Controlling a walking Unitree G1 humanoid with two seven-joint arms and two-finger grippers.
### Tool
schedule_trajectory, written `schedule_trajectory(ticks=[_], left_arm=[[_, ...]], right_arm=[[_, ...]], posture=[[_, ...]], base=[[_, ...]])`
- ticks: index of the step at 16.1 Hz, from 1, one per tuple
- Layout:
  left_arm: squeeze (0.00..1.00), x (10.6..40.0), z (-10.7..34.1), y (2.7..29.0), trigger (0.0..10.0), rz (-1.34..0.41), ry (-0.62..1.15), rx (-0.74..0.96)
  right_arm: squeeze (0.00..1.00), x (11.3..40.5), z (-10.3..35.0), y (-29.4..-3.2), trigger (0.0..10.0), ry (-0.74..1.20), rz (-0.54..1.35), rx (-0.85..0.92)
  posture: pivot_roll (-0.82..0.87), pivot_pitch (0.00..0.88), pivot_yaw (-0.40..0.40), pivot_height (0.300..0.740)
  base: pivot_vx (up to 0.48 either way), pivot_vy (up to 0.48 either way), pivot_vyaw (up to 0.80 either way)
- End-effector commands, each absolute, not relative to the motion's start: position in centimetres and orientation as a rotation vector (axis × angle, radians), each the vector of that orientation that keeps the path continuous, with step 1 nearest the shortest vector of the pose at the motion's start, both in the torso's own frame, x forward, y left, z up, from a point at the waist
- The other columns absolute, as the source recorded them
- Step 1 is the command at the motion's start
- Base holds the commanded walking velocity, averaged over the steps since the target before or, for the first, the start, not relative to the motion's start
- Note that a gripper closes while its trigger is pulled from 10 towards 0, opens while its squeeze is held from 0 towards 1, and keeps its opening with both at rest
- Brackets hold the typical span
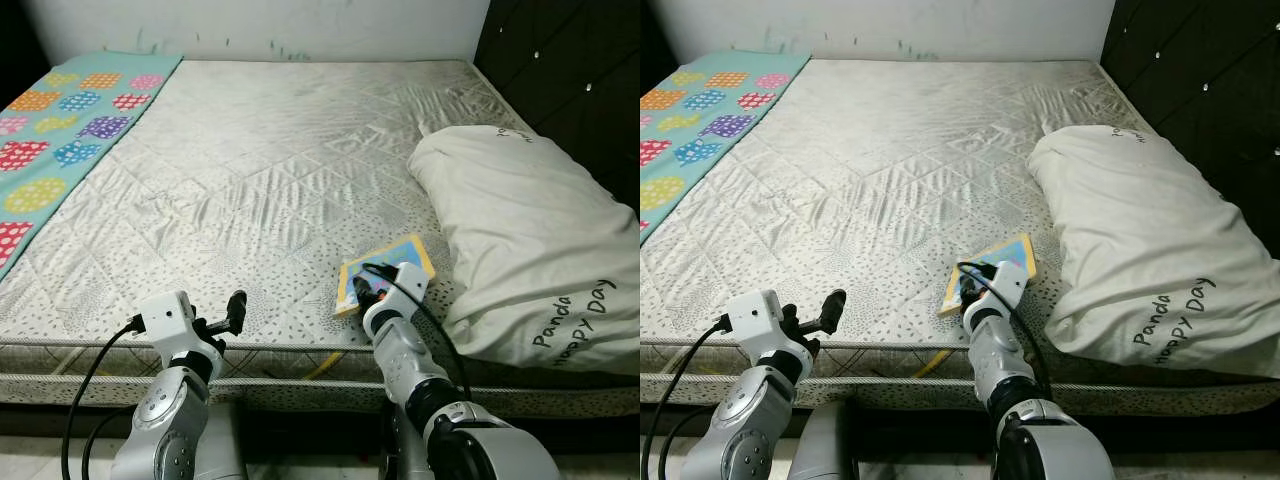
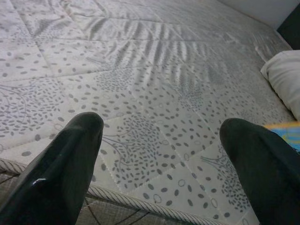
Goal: Clean up the room
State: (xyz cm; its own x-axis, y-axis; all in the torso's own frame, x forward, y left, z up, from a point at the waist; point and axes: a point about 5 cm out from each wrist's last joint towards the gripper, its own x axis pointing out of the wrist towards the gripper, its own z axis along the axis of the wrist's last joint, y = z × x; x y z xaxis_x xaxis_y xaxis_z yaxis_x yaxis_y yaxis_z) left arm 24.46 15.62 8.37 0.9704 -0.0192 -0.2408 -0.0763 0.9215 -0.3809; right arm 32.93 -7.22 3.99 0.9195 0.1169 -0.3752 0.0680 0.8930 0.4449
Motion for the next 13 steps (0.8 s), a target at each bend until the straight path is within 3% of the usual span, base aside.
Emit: schedule_trajectory(ticks=[1, 9, 13], left_arm=[[0.0, 24.4, 7.9, 15.2, 10.0, 0.035, 0.274, -0.414], [0.0, 24.2, 7.6, 15.4, 10.0, 0.04, 0.298, -0.408], [0.0, 24.2, 7.4, 15.4, 10.0, 0.034, 0.311, -0.406]], right_arm=[[1.0, 30.9, 3.7, -1.5, 10.0, 0.459, 0.144, 0.454], [1.0, 32.0, 3.4, -6.2, 10.0, 0.467, 0.077, 0.324], [1.0, 32.0, 2.9, -7.9, 10.0, 0.51, 0.164, 0.169]], posture=[[0.05, 0.0, -0.023, 0.558], [0.03, 0.0, -0.021, 0.558], [0.02, 0.0, -0.022, 0.558]], base=[[0.0, 0.0, 0.0], [0.0, 0.0, 0.0], [0.0, 0.0, 0.0]])
